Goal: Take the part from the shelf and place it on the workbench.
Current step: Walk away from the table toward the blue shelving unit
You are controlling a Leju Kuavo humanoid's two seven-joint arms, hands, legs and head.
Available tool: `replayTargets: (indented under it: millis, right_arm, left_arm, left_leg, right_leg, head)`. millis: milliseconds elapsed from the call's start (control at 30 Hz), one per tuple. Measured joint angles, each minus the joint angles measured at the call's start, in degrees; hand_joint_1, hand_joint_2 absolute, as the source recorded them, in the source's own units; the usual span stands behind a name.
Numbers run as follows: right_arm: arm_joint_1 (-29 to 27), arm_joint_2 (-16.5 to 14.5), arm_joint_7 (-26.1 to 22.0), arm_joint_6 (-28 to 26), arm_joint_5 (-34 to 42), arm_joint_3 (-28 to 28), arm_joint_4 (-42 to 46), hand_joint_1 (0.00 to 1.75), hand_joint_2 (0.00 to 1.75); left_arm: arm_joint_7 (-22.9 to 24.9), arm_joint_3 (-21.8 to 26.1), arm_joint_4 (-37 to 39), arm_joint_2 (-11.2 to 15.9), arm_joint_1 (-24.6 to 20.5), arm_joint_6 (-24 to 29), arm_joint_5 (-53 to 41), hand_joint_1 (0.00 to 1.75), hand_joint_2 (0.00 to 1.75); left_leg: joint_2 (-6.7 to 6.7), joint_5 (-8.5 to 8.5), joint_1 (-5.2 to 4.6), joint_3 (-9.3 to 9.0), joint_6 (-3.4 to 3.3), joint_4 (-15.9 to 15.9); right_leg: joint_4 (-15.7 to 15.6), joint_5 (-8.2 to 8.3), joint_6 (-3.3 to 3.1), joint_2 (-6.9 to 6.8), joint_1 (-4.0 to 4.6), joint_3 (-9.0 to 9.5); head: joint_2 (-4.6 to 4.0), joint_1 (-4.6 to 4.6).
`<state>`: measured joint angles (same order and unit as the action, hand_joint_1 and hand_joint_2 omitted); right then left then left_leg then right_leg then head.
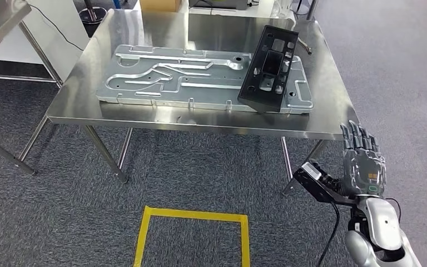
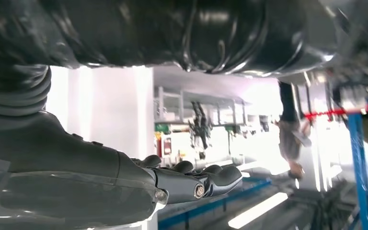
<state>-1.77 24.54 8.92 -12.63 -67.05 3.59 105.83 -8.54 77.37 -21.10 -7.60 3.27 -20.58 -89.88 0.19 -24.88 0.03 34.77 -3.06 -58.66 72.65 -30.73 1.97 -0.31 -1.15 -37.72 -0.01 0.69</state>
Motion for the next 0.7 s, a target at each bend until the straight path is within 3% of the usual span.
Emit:
replayTargets:
  millis: [33,100,167,233,267,300,367,400,433,467,533,567,633,667,700]
  right_arm:
    - [-1.5,0.0,-0.3,0.0,0.1,-0.9,0.7,0.0,0.0]
    - [-3.5,0.0,-0.6,-0.1,0.1,-2.4,2.0,0.0,0.0]
    - [-4.6,-0.1,-0.7,-0.3,0.1,-3.5,2.9,0.0,0.0]
    - [-5.6,-0.2,-0.8,0.1,0.1,-4.0,3.3,0.0,0.0]
    - [-6.4,-0.3,-0.7,0.4,0.2,-4.1,3.5,0.0,0.0]
    - [-7.6,-0.5,-0.7,0.8,0.3,-4.3,3.6,0.0,0.0]
    - [-10.7,-1.3,-0.6,0.8,0.7,-4.7,3.9,0.0,0.0]
    - [-12.3,-1.9,-0.6,0.6,1.1,-4.9,4.0,0.0,0.0]
    - [-13.9,-2.6,-0.5,0.3,1.7,-5.1,4.0,0.0,0.0]
    - [-15.6,-3.5,-0.4,0.1,2.6,-5.3,3.9,0.0,0.0]
    - [-19.4,-6.0,-0.5,0.6,5.4,-6.0,3.5,0.0,0.0]
    - [-21.2,-7.5,-0.9,1.0,7.0,-6.5,3.0,0.0,0.0]
    - [-24.2,-11.0,-2.2,1.9,10.0,-7.7,1.2,0.0,0.0]
    - [-25.3,-12.9,-3.1,2.7,11.6,-8.4,-0.1,0.0,0.0]
    - [-26.1,-14.7,-3.9,3.6,13.3,-9.3,-1.5,0.0,0.0]
  left_arm:
    - [0.0,0.1,-0.4,-0.3,0.0,-0.2,0.0,0.0,0.0]
    - [0.0,0.2,-1.0,-1.0,0.0,-0.3,0.0,0.0,0.0]
    - [0.0,0.3,-1.5,-1.3,0.0,-0.3,0.0,0.0,0.0]
    - [0.1,0.4,-2.0,-1.5,0.0,-0.4,0.0,0.0,0.0]
    - [0.1,0.5,-2.3,-1.6,0.1,-0.5,0.0,0.0,0.0]
    - [0.2,0.6,-2.6,-1.7,0.1,-0.7,0.0,0.0,0.0]
    - [0.3,1.0,-3.3,-1.9,0.2,-1.0,0.0,0.0,0.0]
    - [0.3,1.2,-3.6,-2.1,0.2,-1.1,0.0,0.0,0.0]
    - [0.3,1.3,-4.0,-2.3,0.2,-1.2,0.0,0.0,0.0]
    - [0.3,1.5,-4.4,-2.4,0.3,-1.3,0.0,0.0,0.0]
    - [0.4,1.6,-5.6,-2.8,0.3,-1.5,0.0,0.0,0.0]
    - [0.4,1.7,-6.2,-2.9,0.4,-1.6,0.0,0.0,0.0]
    - [0.2,1.8,-7.5,-3.2,0.4,-2.1,0.0,0.0,0.0]
    - [-0.2,1.9,-7.9,-3.3,0.4,-2.2,0.0,0.0,0.0]
    - [-0.7,2.0,-8.2,-3.3,0.4,-2.1,0.0,0.0,0.0]
  left_leg:
    - [0.0,0.57,-0.17,0.62,0.02,0.0]
    - [0.05,1.54,-0.52,1.31,0.31,-0.1]
    - [0.25,2.54,-0.54,1.48,0.92,0.0]
    - [0.32,2.9,-0.39,1.83,1.65,0.0]
    - [0.27,1.62,-0.34,2.26,2.0,-0.7]
    - [0.21,-0.9,-0.3,2.89,2.32,-2.5]
    - [0.17,-7.49,-0.05,4.15,2.85,-8.8]
    - [0.18,-9.55,0.06,4.48,3.05,-12.3]
    - [0.18,-9.91,0.15,4.32,3.22,-15.1]
    - [0.18,-8.78,0.24,3.55,3.33,-16.5]
    - [0.14,-4.95,0.38,-0.7,3.35,-13.7]
    - [0.02,-4.57,0.37,-4.11,3.26,-9.7]
    - [-0.26,-6.79,0.22,-9.91,2.74,-1.1]
    - [-0.36,-7.99,0.1,-11.27,2.37,1.5]
    - [-0.33,-8.2,0.03,-11.47,1.91,2.5]
  right_leg:
    - [-3.4,0.99,-0.57,0.01,0.24,3.15]
    - [-12.3,0.22,-1.65,-0.04,0.91,10.04]
    - [-17.1,-0.95,-2.13,-0.03,1.47,13.08]
    - [-17.7,0.08,-2.51,-0.1,1.39,12.42]
    - [-17.9,0.77,-2.84,-0.24,1.25,11.82]
    - [-18.0,1.54,-3.14,-0.42,1.07,11.05]
    - [-17.8,2.89,-3.47,-0.71,1.01,9.19]
    - [-17.6,3.55,-3.45,-0.79,1.0,8.14]
    - [-17.3,4.18,-3.39,-0.83,0.99,7.02]
    - [-16.8,4.76,-3.27,-0.86,0.97,5.86]
    - [-15.8,5.73,-2.95,-0.95,0.92,3.53]
    - [-15.1,6.11,-2.74,-0.96,0.97,2.52]
    - [-14.1,6.93,-2.24,-0.93,1.08,1.25]
    - [-14.0,7.46,-1.96,-0.91,1.1,0.99]
    - [-14.1,8.13,-1.63,-0.89,1.08,0.89]
  head:
    - [0.0,-0.01]
    - [0.0,-0.02]
    - [0.01,-0.02]
    - [0.0,-0.01]
    - [-0.01,-0.02]
    - [-0.01,-0.02]
    - [0.0,-0.03]
    - [0.01,-0.03]
    - [0.01,-0.03]
    - [0.01,-0.03]
    - [0.01,-0.04]
    - [0.01,-0.04]
    - [-0.01,-0.03]
    - [-0.01,-0.03]
    - [-0.01,-0.02]
